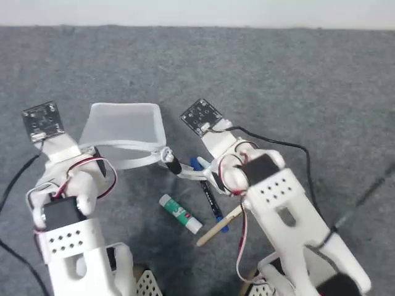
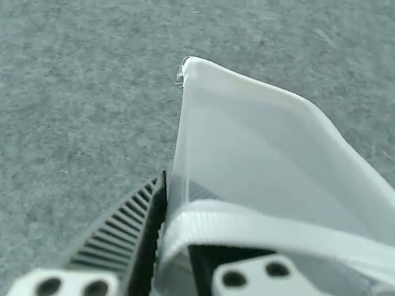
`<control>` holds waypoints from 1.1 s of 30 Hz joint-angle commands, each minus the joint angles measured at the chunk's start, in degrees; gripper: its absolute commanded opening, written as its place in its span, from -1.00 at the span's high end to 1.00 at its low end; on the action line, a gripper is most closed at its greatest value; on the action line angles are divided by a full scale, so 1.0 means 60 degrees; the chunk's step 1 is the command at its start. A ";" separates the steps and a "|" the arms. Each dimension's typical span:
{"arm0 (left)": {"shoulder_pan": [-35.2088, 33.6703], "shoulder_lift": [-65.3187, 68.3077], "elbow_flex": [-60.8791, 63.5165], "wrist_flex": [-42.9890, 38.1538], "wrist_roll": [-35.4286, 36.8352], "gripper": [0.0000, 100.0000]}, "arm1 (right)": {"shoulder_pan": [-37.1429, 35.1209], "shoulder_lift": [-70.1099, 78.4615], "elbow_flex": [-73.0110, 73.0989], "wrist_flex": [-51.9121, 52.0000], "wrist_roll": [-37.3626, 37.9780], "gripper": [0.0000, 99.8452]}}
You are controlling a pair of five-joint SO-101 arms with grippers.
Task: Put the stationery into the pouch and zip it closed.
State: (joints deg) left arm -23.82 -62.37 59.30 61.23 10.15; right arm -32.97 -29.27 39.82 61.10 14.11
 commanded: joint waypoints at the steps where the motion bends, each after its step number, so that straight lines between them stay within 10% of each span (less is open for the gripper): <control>1: -0.0249 0.0015 -0.0696 -0.0103 0.0132 0.98 | 0.0066 0.0491 -0.0674 -0.0711 0.0161 0.58; 33: -0.0264 0.0015 -0.0652 -0.0103 0.0132 0.98 | -0.0286 0.6996 -0.3956 -0.0637 0.0161 0.59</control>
State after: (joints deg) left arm -24.97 -62.37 59.30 61.23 10.15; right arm -34.02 12.22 20.04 56.70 14.29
